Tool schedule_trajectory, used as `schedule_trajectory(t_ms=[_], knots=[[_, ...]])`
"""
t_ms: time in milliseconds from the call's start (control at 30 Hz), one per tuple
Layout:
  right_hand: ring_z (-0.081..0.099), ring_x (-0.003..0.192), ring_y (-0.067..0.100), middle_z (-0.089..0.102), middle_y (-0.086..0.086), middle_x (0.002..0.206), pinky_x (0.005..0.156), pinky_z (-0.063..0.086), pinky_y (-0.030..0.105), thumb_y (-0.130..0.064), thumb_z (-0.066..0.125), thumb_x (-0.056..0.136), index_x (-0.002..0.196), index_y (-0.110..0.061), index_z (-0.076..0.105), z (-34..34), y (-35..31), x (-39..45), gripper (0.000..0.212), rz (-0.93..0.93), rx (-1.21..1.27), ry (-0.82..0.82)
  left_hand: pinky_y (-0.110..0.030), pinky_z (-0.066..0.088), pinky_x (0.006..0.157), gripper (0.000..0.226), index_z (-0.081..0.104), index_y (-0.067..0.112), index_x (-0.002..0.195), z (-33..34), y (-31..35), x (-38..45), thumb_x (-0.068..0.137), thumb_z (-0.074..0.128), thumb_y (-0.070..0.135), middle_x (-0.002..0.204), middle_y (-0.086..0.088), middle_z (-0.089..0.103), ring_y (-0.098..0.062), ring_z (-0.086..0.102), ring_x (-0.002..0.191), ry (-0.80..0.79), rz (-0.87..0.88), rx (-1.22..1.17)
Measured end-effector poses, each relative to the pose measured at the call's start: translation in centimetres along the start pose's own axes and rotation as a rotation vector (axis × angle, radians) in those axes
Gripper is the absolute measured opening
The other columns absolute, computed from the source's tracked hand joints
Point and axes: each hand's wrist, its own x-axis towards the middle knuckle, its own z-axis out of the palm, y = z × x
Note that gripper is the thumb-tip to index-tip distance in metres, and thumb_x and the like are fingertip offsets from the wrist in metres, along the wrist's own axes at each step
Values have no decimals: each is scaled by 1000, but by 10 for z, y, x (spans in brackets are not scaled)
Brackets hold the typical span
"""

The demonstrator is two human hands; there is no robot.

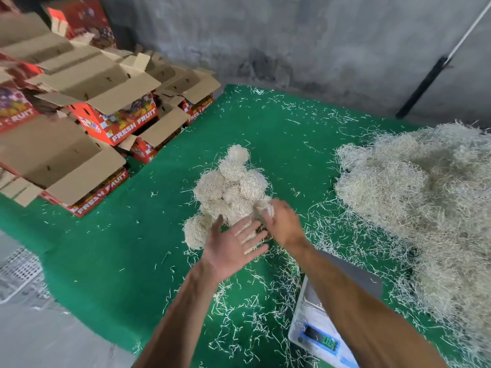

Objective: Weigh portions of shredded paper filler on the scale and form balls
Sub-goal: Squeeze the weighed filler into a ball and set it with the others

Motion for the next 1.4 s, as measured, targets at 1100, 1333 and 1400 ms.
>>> schedule_trajectory(t_ms=[1100, 1333, 1400], knots=[[57, 126, 13, 61, -2, 143, 102, 49, 37, -57, 58, 101, 146, -22, 55, -287, 267, -222, 57, 283, 130, 727, -6, 48, 64, 15, 67, 31, 107, 316, -262, 97, 96, 63, 41, 101, 23, 67, 9, 65, 86, -403, 640, 1495], [44, 142, 31, 49, 12, 155, 117, 34, 51, -51, 64, 99, 143, -16, 57, -381, 334, -226, 57, 282, -363, 816, -37, 52, 94, 44, 59, 27, 128, 428, -314, 127, 91, 67, 49, 129, 6, 58, -12, 58, 113, -480, 855, 1602], [34, 150, 34, 33, 14, 166, 122, 27, 51, -56, 61, 98, 153, -18, 46, -403, 350, -213, 69, 334, -484, 712, -42, 49, 101, 49, 56, 26, 134, 453, -325, 140, 91, 68, 46, 134, 2, 54, -17, 54, 119, -476, 905, 1679]])
